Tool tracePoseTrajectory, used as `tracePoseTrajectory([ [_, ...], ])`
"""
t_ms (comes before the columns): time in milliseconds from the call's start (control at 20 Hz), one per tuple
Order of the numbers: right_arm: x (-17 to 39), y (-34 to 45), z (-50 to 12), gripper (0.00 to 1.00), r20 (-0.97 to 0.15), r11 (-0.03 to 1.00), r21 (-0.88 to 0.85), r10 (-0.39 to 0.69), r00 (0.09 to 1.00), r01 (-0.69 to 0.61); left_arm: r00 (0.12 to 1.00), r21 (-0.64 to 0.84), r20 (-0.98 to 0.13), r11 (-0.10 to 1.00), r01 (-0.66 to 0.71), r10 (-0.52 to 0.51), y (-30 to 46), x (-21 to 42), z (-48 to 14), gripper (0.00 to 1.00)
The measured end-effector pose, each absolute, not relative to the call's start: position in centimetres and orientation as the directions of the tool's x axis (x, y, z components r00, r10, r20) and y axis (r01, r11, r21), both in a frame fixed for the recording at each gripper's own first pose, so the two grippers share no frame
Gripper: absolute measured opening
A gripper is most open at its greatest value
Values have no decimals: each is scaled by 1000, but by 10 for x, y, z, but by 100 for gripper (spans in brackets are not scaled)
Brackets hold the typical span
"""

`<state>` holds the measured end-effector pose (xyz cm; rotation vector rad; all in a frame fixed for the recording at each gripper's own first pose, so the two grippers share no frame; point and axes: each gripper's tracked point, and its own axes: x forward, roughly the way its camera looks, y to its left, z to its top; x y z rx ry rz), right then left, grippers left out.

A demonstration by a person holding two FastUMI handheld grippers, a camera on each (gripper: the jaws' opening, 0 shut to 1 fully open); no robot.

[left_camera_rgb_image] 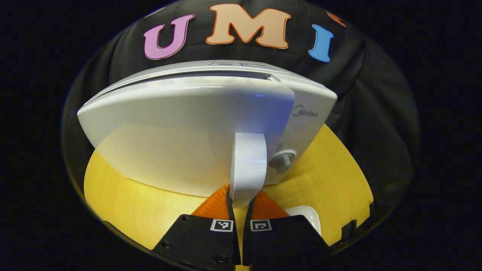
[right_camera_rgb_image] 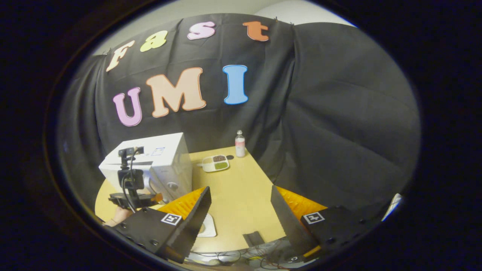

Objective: Open the microwave oven with the left hand, put the food in, and close the microwave oven.

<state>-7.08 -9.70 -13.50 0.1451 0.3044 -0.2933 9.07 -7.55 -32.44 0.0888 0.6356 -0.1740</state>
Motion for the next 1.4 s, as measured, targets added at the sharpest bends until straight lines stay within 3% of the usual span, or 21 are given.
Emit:
tracePoseTrajectory([
  [250, -47, -83, -146, 97, -336, 976, 122, -131, 933, 181, 788, 45, -602, 980, 192, -126, -48, 26, -325, 5],
  [400, -32, -74, -147, 95, -327, 988, 120, -54, 943, 99, 793, 77, -606, 987, 139, -64, -31, 6, -327, 14],
  [550, -22, -63, -149, 94, -326, 992, 125, 19, 945, 23, 805, 11, -592, 999, 49, -33, -17, -12, -319, 22],
  [650, -16, -57, -153, 94, -331, 993, 118, 66, 941, -28, 815, -8, -580, 1000, -25, 16, 0, -19, -313, 35],
  [750, -12, -51, -157, 94, -337, 991, 110, 107, 935, -73, 817, -7, -573, 997, -82, 63, 16, -25, -310, 74],
  [900, -5, -43, -160, 94, -347, 985, 106, 164, 923, -136, 814, 15, -565, 988, -154, 136, 34, -40, -306, 92],
  [1400, 12, -29, -197, 94, -411, 960, 79, 276, 869, -267, 767, 10, -548, 920, -392, 333, 81, -106, -296, 97],
])
